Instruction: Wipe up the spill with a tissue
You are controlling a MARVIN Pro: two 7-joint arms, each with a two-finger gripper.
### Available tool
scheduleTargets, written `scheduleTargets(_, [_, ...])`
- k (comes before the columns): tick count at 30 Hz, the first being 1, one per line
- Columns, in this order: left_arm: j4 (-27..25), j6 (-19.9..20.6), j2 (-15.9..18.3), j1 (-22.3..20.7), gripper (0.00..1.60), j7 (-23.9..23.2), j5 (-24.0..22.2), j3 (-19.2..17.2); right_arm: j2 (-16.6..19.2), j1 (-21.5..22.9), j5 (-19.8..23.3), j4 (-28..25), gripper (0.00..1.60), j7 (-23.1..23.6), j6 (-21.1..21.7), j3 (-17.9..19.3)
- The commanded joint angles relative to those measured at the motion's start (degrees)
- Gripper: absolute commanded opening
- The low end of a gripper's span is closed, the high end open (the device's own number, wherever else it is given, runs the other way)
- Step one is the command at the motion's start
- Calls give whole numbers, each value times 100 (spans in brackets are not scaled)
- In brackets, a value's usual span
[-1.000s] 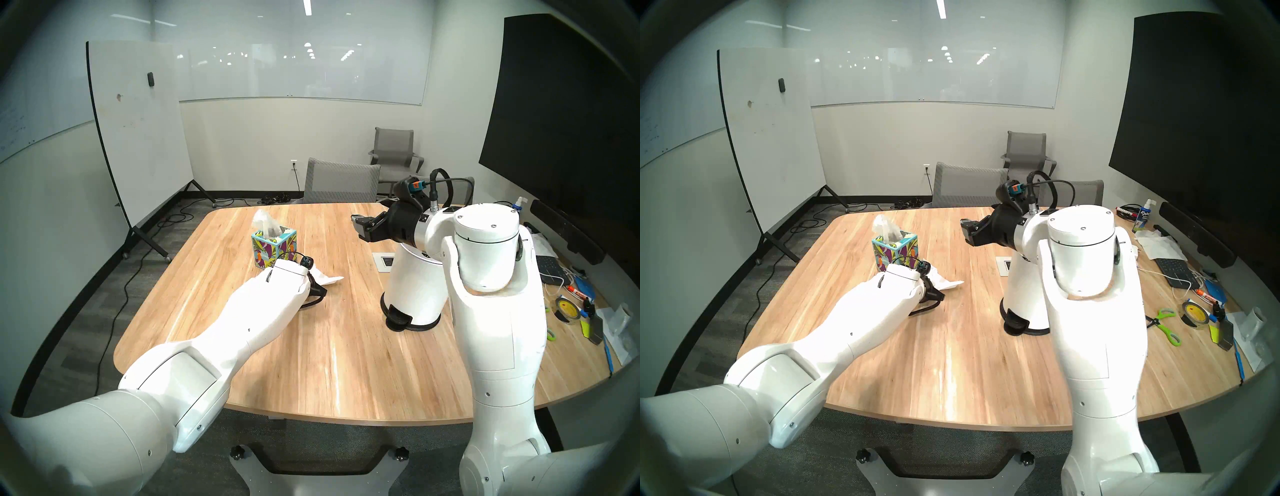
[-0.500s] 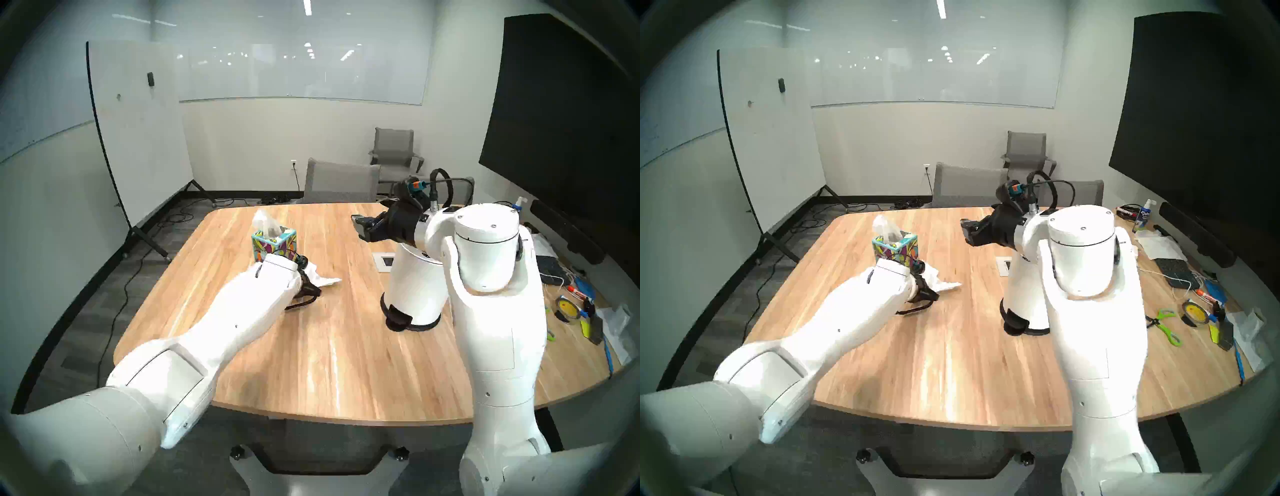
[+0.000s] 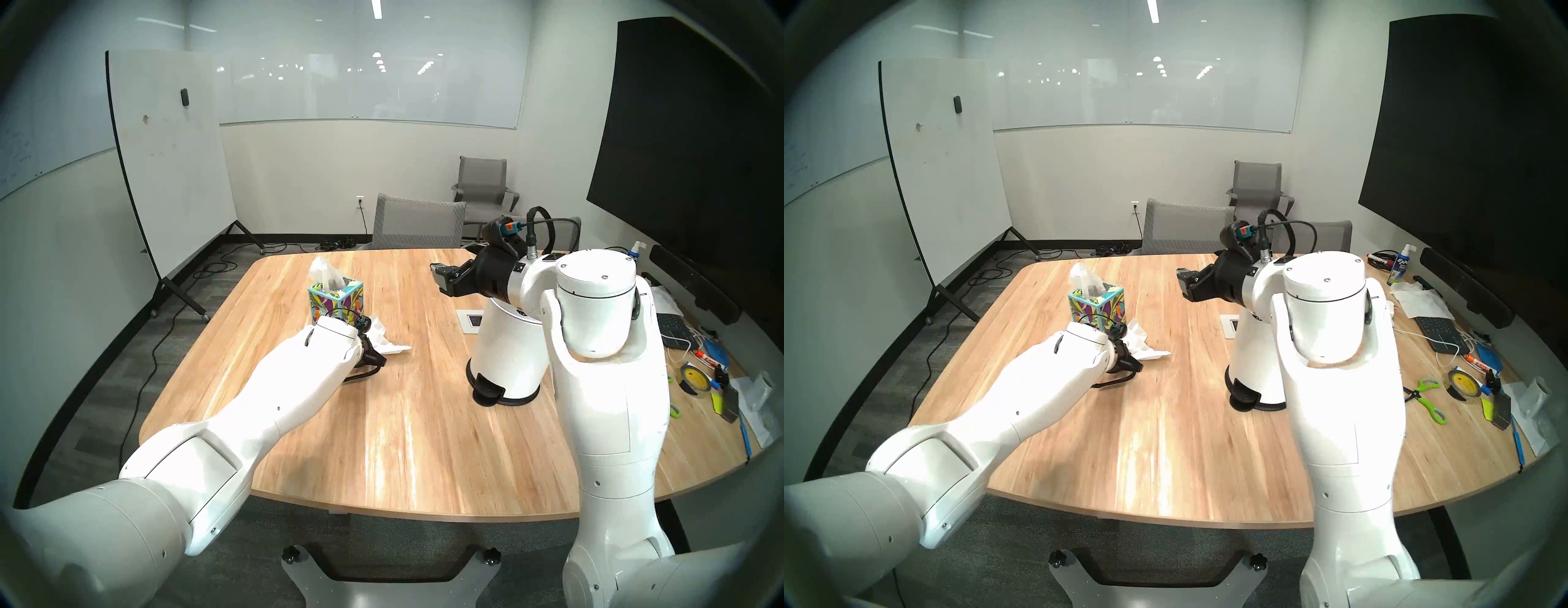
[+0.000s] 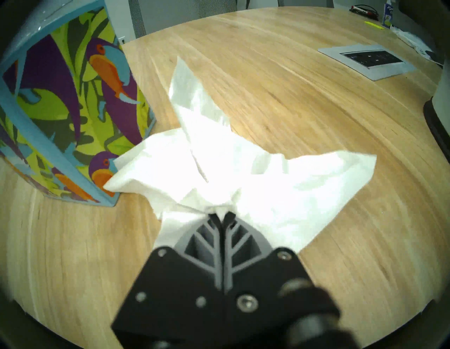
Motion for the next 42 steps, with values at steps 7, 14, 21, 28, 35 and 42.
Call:
scheduleTargets(7, [498,7,-648,-360,0,54,-250,113,-3,64,2,-96,160,4,-8,-2])
scheduleTargets(14, [909,-323,-274,-492,0,-47,-180,85,-3,64,2,-94,160,4,-10,-2])
scheduleTargets(21, [1734,-732,-235,-893,0,-253,-158,9,-5,64,3,-90,160,3,-13,-1])
scheduleTargets(28, [1556,-773,-693,-731,0,-474,-69,254,-5,64,3,-91,160,3,-13,-1])
scheduleTargets(35, [1060,-641,-857,-470,0,-607,-52,413,-6,64,4,-86,160,2,-15,-1])
scheduleTargets(42, [1314,-704,-483,-495,0,-196,9,238,-3,64,2,-94,160,4,-10,-2])
